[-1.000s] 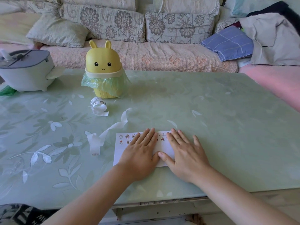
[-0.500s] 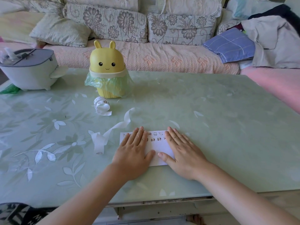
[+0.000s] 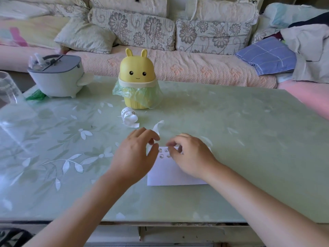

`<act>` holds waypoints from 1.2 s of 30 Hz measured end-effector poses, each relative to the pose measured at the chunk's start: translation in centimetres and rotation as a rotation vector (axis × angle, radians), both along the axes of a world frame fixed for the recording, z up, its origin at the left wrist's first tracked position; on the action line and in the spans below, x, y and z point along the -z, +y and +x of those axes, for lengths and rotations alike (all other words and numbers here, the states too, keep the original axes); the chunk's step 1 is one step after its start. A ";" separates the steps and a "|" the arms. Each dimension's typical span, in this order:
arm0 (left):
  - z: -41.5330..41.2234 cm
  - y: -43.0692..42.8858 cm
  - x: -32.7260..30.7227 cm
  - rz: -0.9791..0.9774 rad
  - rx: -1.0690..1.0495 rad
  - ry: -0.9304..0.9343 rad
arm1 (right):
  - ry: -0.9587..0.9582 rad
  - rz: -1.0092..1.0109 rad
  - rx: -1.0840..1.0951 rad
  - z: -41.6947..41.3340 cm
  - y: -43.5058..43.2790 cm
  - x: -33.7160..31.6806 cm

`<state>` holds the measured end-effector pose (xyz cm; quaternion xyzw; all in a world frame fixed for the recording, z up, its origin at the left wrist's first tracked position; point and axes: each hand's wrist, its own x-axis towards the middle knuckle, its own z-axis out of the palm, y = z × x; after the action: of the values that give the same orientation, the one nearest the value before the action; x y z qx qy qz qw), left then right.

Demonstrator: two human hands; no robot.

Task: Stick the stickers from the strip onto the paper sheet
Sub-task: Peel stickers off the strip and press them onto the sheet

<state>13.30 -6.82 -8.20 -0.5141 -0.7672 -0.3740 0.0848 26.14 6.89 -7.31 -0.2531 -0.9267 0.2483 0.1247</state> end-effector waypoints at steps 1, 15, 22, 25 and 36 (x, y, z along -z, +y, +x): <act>-0.6 -0.6 -0.5 0.021 -0.028 -0.003 | 0.003 -0.040 -0.009 -0.8 -0.6 -0.2; -5.9 -7.6 -1.6 -0.568 -0.218 -0.265 | -0.177 -0.318 -0.080 -7.0 -5.4 0.3; -5.9 -7.5 -0.6 -0.514 -0.039 -0.397 | -0.059 -0.618 -0.012 -7.9 -5.8 0.0; -5.8 -7.1 -0.3 -0.442 -0.037 -0.478 | -0.038 -0.662 -0.011 -8.1 -5.8 -0.2; -6.3 -5.8 -1.1 -0.064 -0.137 -0.916 | -0.067 -0.781 -0.125 -7.4 -5.0 -1.5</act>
<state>7.00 -12.63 -7.08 -0.2467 -0.7689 -0.5323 -0.2542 18.76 1.88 -5.81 -0.2326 -0.7797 0.5808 -0.0265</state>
